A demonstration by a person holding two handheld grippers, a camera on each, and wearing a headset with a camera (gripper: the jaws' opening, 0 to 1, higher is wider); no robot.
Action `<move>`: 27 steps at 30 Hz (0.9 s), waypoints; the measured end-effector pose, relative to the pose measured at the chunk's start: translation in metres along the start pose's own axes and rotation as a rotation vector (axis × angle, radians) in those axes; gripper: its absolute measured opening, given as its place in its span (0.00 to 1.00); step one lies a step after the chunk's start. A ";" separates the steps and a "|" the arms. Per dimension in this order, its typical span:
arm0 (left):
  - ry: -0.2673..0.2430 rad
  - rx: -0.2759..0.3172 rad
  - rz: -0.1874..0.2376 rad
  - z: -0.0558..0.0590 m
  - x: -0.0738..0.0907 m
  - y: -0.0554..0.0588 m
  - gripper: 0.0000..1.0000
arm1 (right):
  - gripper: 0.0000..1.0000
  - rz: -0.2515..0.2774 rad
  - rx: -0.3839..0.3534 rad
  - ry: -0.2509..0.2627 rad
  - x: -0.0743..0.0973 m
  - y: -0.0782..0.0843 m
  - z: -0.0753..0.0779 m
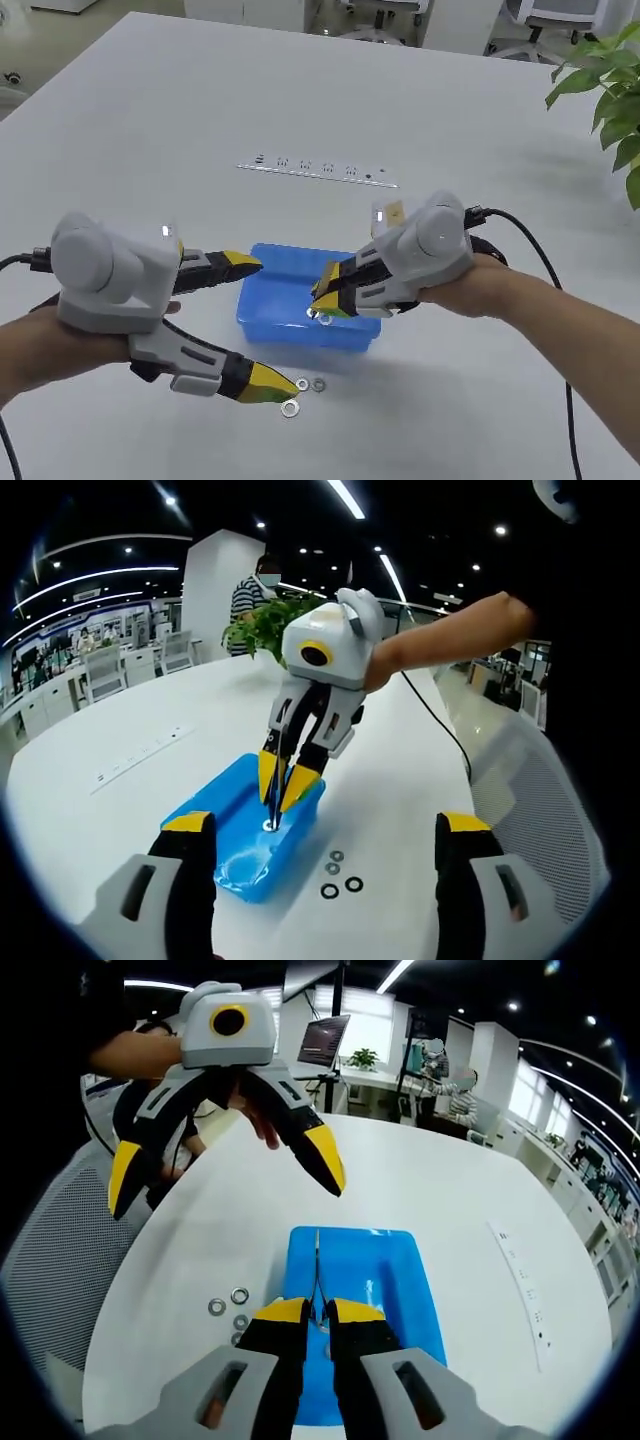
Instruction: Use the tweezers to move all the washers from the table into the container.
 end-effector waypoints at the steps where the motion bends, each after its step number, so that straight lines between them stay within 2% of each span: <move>1: 0.001 0.000 0.000 -0.001 -0.001 0.000 0.95 | 0.09 -0.001 -0.001 -0.001 -0.001 0.001 0.001; 5: 0.005 -0.004 0.005 -0.005 -0.003 -0.002 0.88 | 0.09 -0.004 -0.009 -0.006 -0.006 0.004 0.004; 13: -0.009 -0.039 0.020 -0.018 -0.013 -0.008 0.65 | 0.09 -0.009 -0.015 -0.011 -0.012 0.008 0.007; 22: -0.009 -0.067 0.010 -0.026 -0.025 -0.008 0.45 | 0.09 -0.009 -0.023 -0.021 -0.016 0.011 0.009; 27: -0.015 -0.082 0.003 -0.031 -0.032 -0.011 0.29 | 0.09 -0.015 -0.024 -0.027 -0.018 0.014 0.009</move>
Point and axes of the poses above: the centre of the closed fingertips' face, and the gripper's own axes: x roughly backward along the fingers, z roughly to its right, y roughly out of its underside, the point moved 3 cm from there along x, roughly backward along the fingers, and after that the axes turned 11 degrees about -y, right-handed, at the moved point
